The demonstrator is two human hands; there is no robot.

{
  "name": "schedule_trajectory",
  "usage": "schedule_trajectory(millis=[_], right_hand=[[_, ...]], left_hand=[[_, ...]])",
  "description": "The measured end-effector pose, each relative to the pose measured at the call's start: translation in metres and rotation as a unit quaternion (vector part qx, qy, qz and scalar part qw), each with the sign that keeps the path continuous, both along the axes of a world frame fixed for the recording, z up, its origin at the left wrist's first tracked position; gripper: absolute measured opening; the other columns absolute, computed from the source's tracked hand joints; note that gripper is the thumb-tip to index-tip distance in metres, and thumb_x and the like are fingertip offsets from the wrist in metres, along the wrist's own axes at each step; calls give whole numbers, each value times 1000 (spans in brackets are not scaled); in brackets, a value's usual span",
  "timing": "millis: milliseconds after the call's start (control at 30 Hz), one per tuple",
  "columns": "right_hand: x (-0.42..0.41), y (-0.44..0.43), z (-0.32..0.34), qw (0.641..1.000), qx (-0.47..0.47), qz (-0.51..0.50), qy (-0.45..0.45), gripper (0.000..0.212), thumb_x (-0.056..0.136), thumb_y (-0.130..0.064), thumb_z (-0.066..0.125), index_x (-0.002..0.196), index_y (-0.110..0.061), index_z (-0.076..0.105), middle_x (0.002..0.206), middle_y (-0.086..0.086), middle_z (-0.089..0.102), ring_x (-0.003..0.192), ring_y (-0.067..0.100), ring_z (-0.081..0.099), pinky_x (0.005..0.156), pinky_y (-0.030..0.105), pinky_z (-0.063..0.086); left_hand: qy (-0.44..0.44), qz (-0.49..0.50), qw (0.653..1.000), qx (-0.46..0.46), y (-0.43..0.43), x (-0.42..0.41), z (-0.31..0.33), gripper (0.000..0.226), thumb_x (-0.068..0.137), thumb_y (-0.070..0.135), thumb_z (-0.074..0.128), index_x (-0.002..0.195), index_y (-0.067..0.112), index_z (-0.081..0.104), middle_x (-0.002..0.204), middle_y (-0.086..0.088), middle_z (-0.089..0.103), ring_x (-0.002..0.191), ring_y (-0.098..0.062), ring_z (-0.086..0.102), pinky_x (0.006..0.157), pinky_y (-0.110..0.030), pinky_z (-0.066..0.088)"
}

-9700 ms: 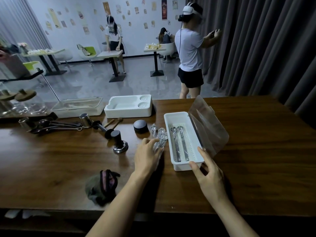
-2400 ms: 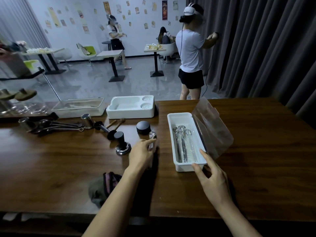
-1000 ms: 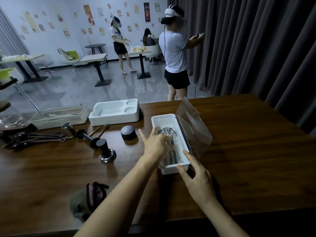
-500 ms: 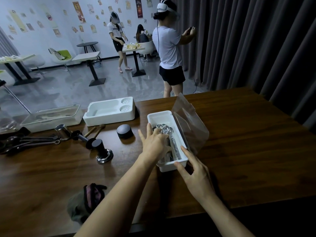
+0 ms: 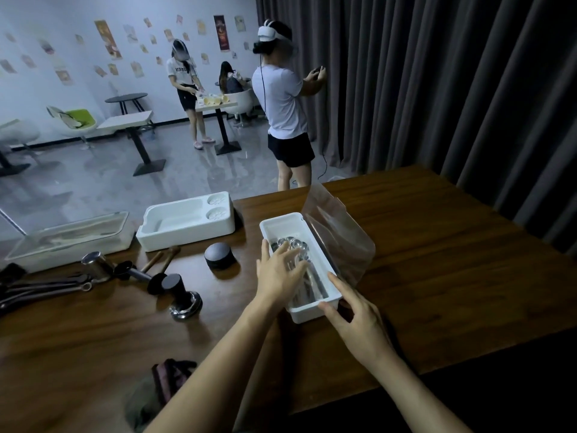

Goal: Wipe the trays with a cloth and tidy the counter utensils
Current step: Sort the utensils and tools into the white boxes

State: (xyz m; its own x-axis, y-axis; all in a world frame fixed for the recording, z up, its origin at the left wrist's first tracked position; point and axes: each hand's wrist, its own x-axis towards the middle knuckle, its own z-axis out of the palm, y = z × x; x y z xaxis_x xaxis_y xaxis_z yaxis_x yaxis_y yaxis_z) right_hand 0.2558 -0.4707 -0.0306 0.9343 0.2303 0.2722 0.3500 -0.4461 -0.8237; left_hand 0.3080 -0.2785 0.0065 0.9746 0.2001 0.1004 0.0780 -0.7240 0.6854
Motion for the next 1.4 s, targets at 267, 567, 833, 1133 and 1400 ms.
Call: schedule_trajectory(millis=[267, 567, 833, 1133, 1400], right_hand=[[1, 3, -3, 1000, 8, -17, 4, 65, 85, -68, 58, 145, -45, 44, 155, -23, 35, 139, -6, 35, 107, 37, 48], [-7, 5, 36, 994, 55, -93, -8, 60, 93, -27, 69, 145, -43, 45, 152, -21, 39, 129, -1, 50, 103, 28, 50], [-6, 15, 79, 967, 122, -222, -26, 72, 99, -30, 58, 155, -47, 16, 137, -6, 59, 120, 7, 59, 104, 28, 47], [-14, 30, 92, 971, 126, -200, -26, 37, 104, -27, 49, 140, -28, 56, 128, -12, 64, 110, 0, 64, 93, 29, 56], [-38, 58, 82, 990, -9, -129, -55, 32, 99, -21, 60, 129, -30, 66, 126, -24, 63, 117, -16, 53, 96, 10, 46]], left_hand=[[-55, -85, 995, -9, 28, -31, -11, 56, 104, 30, 47, 159, 29, 33, 167, 17, 12, 156, -7, -4, 127, -49, 16], [-55, -124, 989, -51, 43, -40, -22, 93, 92, 78, 40, 164, 33, 3, 170, 18, -8, 153, 4, -7, 127, -42, 18], [-52, -157, 977, -134, 49, -53, -21, 104, 83, 86, 53, 162, 43, 2, 167, 23, 16, 152, 0, 20, 124, -43, 28], [-39, -163, 977, -135, 51, -59, -17, 100, 84, 83, 52, 160, 48, -2, 162, 22, 31, 140, -7, 36, 120, -40, 31], [-36, -170, 974, -146, 54, -62, -15, 90, 91, 77, 46, 162, 42, 2, 164, 24, 24, 145, -1, 27, 125, -43, 19]])
